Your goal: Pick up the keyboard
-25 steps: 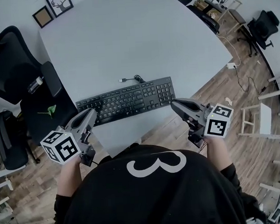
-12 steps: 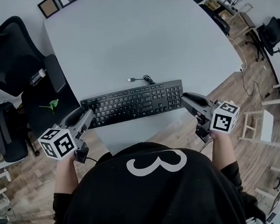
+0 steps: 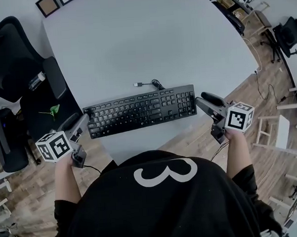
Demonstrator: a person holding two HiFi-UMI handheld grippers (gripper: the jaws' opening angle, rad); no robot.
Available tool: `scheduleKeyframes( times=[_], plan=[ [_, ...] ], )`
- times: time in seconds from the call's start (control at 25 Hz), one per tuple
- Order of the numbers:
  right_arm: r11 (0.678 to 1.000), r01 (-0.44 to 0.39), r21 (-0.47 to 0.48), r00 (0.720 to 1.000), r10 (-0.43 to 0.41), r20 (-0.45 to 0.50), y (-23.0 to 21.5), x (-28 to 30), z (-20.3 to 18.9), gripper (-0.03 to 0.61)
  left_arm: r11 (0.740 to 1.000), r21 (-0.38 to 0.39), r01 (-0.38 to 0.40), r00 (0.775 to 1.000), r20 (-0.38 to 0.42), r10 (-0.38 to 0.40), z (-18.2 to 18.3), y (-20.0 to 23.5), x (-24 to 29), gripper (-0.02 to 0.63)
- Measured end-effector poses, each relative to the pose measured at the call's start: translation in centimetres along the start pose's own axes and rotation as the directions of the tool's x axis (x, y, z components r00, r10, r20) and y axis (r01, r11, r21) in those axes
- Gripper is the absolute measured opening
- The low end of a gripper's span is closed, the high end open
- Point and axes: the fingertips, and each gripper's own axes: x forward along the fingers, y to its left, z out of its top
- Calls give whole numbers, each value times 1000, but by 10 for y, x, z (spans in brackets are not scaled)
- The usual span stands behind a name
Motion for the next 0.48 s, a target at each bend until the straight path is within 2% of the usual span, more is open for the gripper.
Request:
scheduleKeyframes(
  times=[0.12, 0.28, 0.48],
  plan=[
    [1000, 24, 12, 999, -23, -40, -18, 6, -9, 219, 999, -40, 28, 999, -20, -28, -6, 4, 9, 233],
    [998, 11, 65, 997, -6, -80, -31, 18, -18, 219, 997, -57, 50, 997, -56, -53, -14, 6, 19, 233],
    [996, 11, 84, 989, 1, -147, -40, 34, -27, 219, 995, -73, 69, 993, -92, -76, -22, 7, 29, 233]
  ],
)
